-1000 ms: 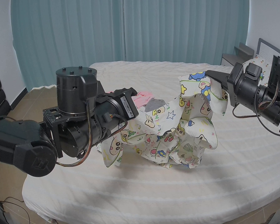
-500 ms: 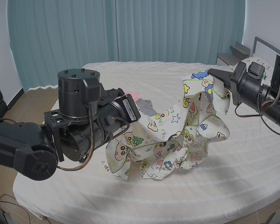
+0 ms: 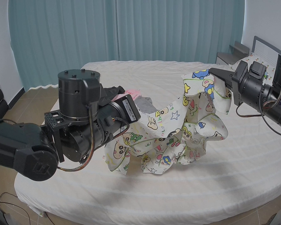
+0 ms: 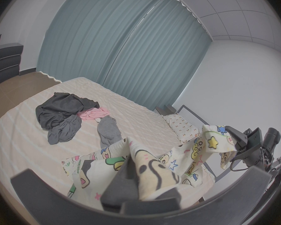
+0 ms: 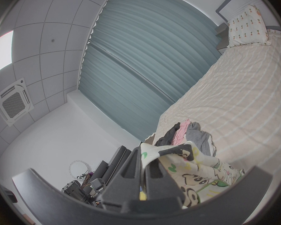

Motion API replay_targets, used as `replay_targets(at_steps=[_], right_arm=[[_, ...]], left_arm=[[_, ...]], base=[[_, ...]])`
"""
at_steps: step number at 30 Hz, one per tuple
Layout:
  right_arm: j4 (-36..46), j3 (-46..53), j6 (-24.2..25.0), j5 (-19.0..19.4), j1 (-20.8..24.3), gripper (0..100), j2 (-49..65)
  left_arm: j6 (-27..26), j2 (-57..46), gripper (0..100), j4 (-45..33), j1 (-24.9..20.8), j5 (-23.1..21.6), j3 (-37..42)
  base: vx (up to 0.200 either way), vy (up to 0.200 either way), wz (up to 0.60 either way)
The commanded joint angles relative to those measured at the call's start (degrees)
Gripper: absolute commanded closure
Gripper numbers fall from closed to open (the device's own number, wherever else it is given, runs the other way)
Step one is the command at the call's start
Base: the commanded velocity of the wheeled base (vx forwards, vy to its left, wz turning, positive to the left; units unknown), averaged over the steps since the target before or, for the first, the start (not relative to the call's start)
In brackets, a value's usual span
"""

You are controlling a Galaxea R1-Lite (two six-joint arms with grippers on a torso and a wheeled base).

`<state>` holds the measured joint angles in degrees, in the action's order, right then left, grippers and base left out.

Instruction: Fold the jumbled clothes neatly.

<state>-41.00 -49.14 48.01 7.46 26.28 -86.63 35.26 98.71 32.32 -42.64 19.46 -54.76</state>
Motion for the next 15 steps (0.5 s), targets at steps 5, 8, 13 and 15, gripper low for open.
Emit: replay_targets(at_steps=[5, 8, 13, 15], right_arm=[[-0.05, -0.34, -0.02, 0.01, 0.00, 100, 0.41], [-0.05, -0.52, -0.02, 0.01, 0.00, 100, 0.49], [-0.05, -0.52, -0.02, 0.01, -0.09, 100, 0.76], [-0.05, -0.61, -0.02, 0.01, 0.00, 100, 0.93]], left_arm=[[2.19, 1.14, 100, -0.06, -0.07, 0.23, -0.52], [2.19, 1.31, 100, 0.03, -0.07, 0.23, -0.61], [2.19, 1.49, 100, 0.03, -0.07, 0.23, -0.96], [2.19, 1.49, 100, 0.03, -0.07, 0.23, -1.14]], base=[[0.000, 0.000, 0.00], [0.000, -0.200, 0.00], [0.000, -0.200, 0.00], [0.000, -0.200, 0.00]])
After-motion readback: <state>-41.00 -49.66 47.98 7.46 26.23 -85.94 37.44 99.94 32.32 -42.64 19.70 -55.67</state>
